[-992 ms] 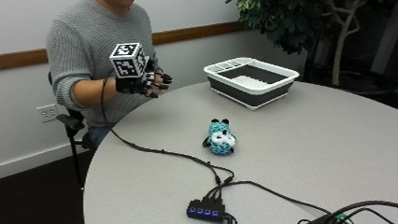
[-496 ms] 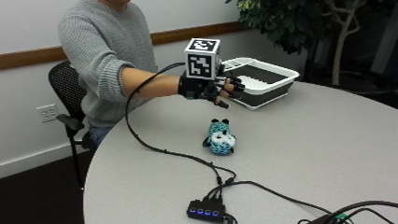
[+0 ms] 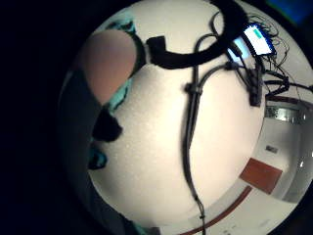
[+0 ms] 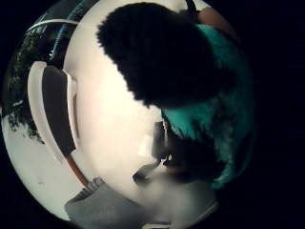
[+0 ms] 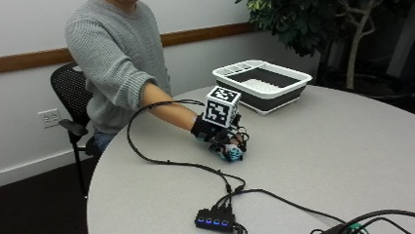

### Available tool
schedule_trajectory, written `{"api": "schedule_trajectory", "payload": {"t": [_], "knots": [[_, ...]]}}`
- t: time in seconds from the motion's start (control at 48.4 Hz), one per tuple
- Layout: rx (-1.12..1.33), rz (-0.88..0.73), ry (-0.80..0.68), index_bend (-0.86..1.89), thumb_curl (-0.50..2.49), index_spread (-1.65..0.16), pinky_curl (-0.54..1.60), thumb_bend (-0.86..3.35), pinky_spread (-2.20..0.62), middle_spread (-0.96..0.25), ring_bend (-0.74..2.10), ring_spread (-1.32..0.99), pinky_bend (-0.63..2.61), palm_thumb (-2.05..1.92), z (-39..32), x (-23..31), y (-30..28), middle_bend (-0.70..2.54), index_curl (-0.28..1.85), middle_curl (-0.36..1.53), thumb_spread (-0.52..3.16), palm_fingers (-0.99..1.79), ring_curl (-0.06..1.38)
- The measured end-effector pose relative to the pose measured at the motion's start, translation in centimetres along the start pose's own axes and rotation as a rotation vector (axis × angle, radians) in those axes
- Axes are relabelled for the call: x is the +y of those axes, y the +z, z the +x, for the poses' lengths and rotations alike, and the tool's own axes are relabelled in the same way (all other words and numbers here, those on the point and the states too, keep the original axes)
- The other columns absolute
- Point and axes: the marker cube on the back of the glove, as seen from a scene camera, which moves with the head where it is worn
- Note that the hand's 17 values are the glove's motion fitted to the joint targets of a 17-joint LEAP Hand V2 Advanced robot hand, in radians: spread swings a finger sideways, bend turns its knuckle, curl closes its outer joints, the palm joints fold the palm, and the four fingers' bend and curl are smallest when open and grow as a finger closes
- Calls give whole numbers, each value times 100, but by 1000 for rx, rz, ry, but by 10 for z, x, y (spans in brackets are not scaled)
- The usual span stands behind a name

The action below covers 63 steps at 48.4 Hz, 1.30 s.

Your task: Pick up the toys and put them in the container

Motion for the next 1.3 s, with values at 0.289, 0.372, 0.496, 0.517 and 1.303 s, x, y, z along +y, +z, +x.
{"api": "schedule_trajectory", "payload": {"t": [0.289, 0.372, 0.496, 0.517, 1.303], "knots": [[-7, 304, -45, 30, 30, -42, 32, 8, -3, -34, 45, -34, 75, 28, -8, 1, -58, 55, 40, 39, 135, 64, 24], [-47, 426, -36, 29, 30, -43, 31, 5, -4, -36, 61, -37, 71, 27, -1, 4, -82, 50, 40, 38, 130, 71, 29], [-53, 380, -39, 32, 28, -43, 29, -3, -5, -38, 68, -40, 64, 16, 8, 5, -96, 51, 42, 39, 126, 78, 30], [-58, 368, -39, 31, 27, -43, 30, -4, -5, -38, 67, -40, 65, 13, 9, 5, -97, 50, 42, 39, 125, 74, 31], [9, -7, -130, 44, 27, -44, 38, 1, 5, -21, 18, -11, 104, 8, -36, 1, 13, 18, 46, 28, 117, 5, 18]]}}
